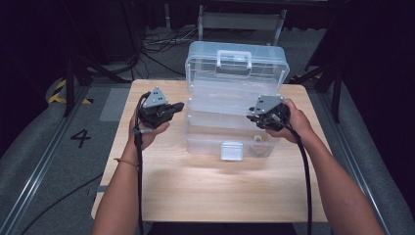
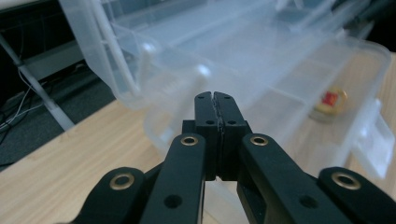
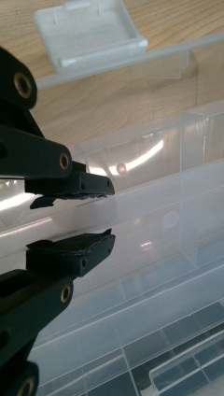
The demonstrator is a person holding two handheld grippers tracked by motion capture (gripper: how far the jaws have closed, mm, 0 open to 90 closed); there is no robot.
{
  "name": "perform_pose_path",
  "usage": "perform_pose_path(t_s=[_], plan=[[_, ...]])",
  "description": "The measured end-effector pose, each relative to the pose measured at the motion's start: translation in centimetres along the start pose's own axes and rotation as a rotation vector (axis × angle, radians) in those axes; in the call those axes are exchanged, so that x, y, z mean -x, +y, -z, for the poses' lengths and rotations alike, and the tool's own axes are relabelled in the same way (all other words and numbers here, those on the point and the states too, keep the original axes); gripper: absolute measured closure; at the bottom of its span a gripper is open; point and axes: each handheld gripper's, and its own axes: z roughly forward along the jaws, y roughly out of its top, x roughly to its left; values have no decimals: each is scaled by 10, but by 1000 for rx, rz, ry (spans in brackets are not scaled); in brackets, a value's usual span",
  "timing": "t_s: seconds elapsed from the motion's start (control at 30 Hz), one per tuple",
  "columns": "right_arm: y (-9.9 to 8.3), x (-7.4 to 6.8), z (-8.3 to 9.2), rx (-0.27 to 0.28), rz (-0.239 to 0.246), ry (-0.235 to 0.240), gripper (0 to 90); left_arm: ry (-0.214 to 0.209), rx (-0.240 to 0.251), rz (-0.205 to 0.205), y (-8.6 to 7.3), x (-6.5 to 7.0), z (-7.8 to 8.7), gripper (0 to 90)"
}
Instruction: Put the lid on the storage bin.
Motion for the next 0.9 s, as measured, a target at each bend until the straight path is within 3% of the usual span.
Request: perform_pose_path(t_s=[0.2,0.37,0.47,0.5,0.63,0.73,0.9], plan=[[-2,-5,0,4,-7,-6,706,-4,43,46,25,-16,-11,900],[-2,-7,0,-1,-7,-9,701,13,56,68,34,-20,-23,900],[-5,-11,1,0,-5,-10,695,0,65,89,36,-21,-27,900],[-5,-11,1,0,-5,-10,695,20,64,81,36,-21,-28,900],[-9,-17,0,2,-4,-10,682,25,79,83,39,-18,-26,900],[-13,-19,2,-2,-12,6,682,31,46,43,39,-12,-27,900],[-22,-18,12,20,-76,13,734,21,36,22,34,-8,-21,900]])
